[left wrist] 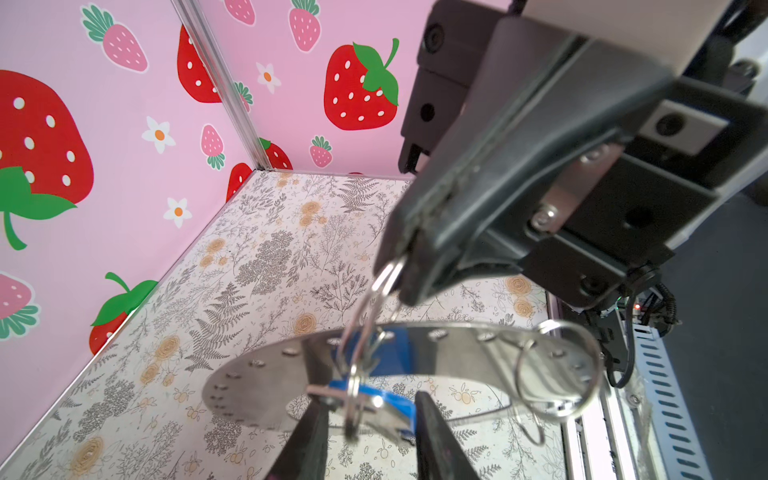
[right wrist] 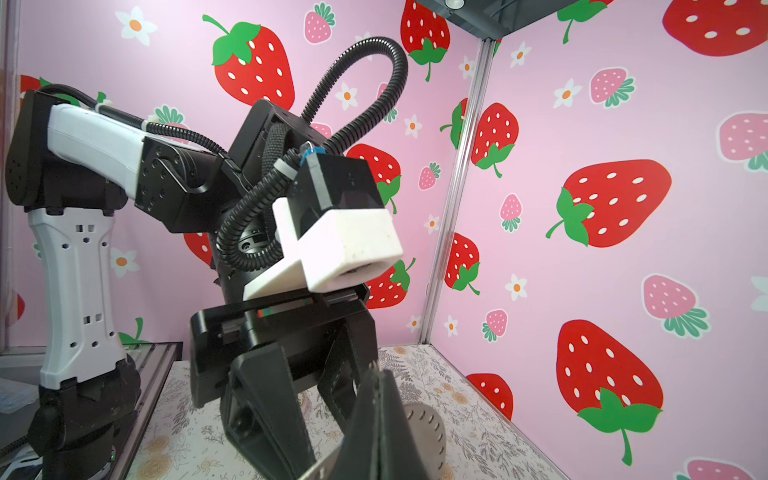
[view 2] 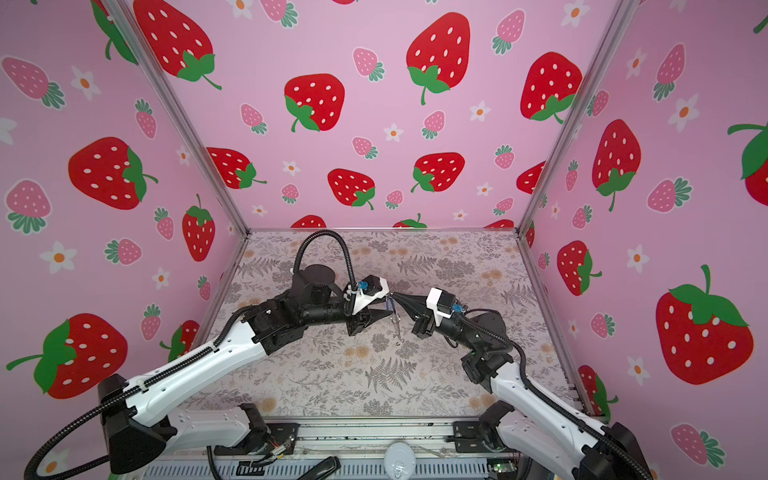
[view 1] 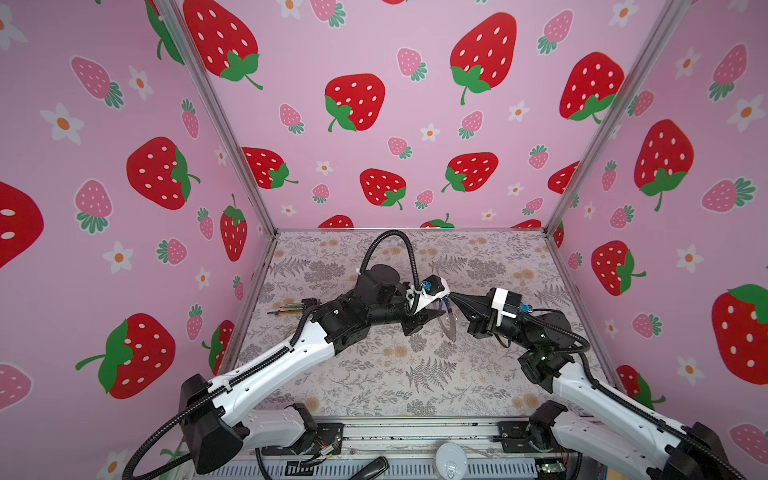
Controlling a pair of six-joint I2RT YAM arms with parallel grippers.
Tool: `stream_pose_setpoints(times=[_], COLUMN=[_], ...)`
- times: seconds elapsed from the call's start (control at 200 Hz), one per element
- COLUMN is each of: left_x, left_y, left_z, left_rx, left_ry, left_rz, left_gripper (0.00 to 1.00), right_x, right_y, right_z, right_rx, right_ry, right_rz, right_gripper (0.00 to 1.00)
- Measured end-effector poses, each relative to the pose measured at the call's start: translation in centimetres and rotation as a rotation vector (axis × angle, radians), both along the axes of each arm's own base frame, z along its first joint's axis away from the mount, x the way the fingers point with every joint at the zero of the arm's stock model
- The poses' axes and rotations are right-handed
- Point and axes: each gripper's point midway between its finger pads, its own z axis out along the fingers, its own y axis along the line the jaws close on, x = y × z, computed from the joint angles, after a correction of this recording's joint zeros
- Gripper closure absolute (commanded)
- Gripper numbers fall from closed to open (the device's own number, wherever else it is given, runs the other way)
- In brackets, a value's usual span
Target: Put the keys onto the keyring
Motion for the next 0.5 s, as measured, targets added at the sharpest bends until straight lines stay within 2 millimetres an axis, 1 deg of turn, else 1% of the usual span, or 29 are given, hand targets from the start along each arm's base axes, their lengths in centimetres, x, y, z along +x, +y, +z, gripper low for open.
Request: stream_pose_setpoints(times=[0.17, 0.355, 0.5], left_x=[0.3, 0.49, 0.48], left_y=[0.06, 0.08, -0.03], left_z=[-0.04, 0.01, 0.53], left_rx=[0.01, 0.016, 0.01], left_ry=[-0.013, -0.025, -0.036], left_rz=[0.028, 0.048, 0.049], left_gripper=[0.59, 0.58, 0.58], right_x=[0.38, 0.42, 0.4], right_y=[-0.17, -0.24, -0.24], right_z=[0.04, 0.19, 0.21], right_rx=[0.011, 0.02, 0.022], right_ry=[0.013, 0.021, 0.024], right_rz=[-0.021, -0.021, -0.018], right_gripper=[1.0, 1.0, 1.0])
